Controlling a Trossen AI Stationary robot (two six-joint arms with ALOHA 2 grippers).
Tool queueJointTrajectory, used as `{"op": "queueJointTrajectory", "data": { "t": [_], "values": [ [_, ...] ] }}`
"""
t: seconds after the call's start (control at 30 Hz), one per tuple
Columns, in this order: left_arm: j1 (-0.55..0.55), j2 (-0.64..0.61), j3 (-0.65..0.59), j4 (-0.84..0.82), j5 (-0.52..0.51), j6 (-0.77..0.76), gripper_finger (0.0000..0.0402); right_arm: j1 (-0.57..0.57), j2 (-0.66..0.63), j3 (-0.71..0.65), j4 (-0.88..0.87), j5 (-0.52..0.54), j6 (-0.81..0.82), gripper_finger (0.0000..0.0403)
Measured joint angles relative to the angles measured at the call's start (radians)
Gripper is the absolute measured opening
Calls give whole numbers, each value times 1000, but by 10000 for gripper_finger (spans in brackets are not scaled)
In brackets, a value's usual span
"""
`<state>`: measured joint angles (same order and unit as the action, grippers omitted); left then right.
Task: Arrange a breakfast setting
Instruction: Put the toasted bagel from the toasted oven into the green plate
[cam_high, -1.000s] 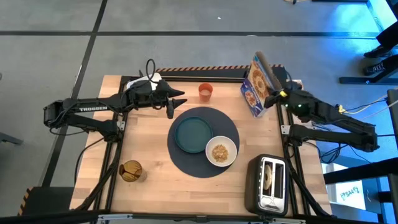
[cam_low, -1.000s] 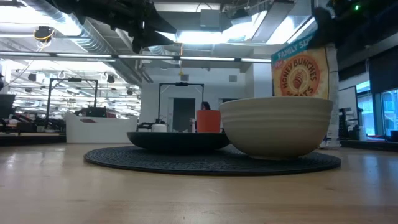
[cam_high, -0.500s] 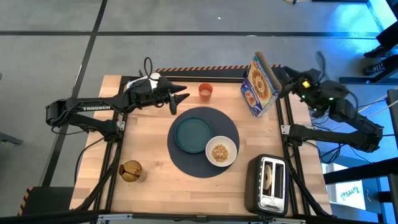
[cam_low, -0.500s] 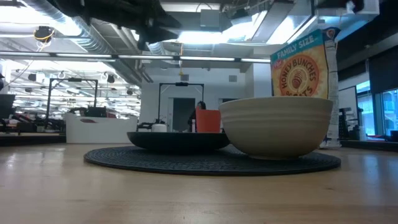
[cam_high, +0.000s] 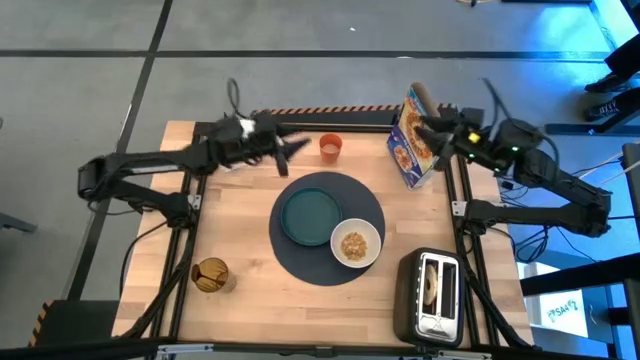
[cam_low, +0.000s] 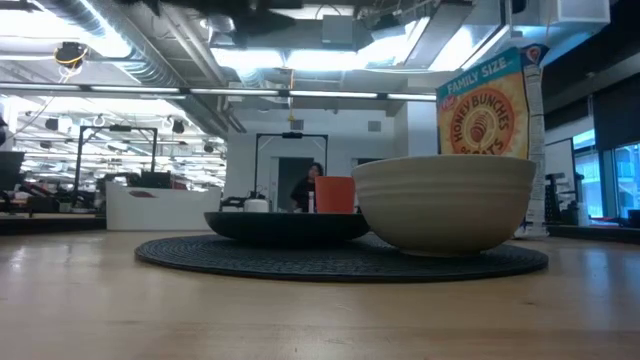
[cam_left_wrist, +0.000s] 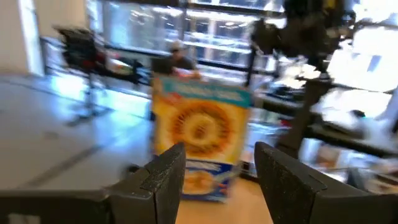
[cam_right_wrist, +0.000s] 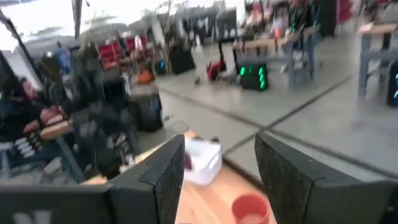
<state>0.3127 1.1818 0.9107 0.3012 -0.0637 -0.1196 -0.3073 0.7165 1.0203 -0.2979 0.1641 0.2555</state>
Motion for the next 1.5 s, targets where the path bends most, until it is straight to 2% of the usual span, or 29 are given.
{"op": "queueJointTrajectory", "data": {
  "t": [0.1,0.2,0.3,0.47,0.6,0.73,0.87,0.93,1.03,1.1,1.2,1.3,1.4,1.5],
  "values": [
    [38,-61,75,-262,-54,73,185,0,32,1,1,-18,4,186],
    [76,-84,106,-477,-52,60,185,0,61,1,31,-14,5,186],
    [107,-103,109,-648,-50,6,185,0,96,2,62,16,5,186],
    [155,-100,108,-866,-59,-202,185,0,137,2,87,9,3,186],
    [165,-102,108,-882,-12,-219,185,0,148,2,87,50,-2,186],
    [164,-106,108,-866,45,-213,185,0,168,23,64,41,-3,186],
    [171,-105,108,-863,47,-211,185,32,237,81,32,9,2,186],
    [180,-105,108,-847,67,-211,185,69,283,121,-1,26,7,186],
    [191,-105,108,-821,113,-211,185,117,357,225,-155,79,95,186],
    [194,-105,108,-821,114,-211,185,150,412,325,-284,85,244,186],
    [201,-105,108,-823,93,-211,185,190,507,497,-472,-14,450,186],
    [201,-105,108,-823,88,-211,185,269,602,662,-667,-103,542,186],
    [188,-105,108,-824,88,-210,185,384,683,786,-854,-88,646,186],
    [165,-105,108,-824,74,-208,185,515,748,849,-1027,-78,823,186]
  ]
}}
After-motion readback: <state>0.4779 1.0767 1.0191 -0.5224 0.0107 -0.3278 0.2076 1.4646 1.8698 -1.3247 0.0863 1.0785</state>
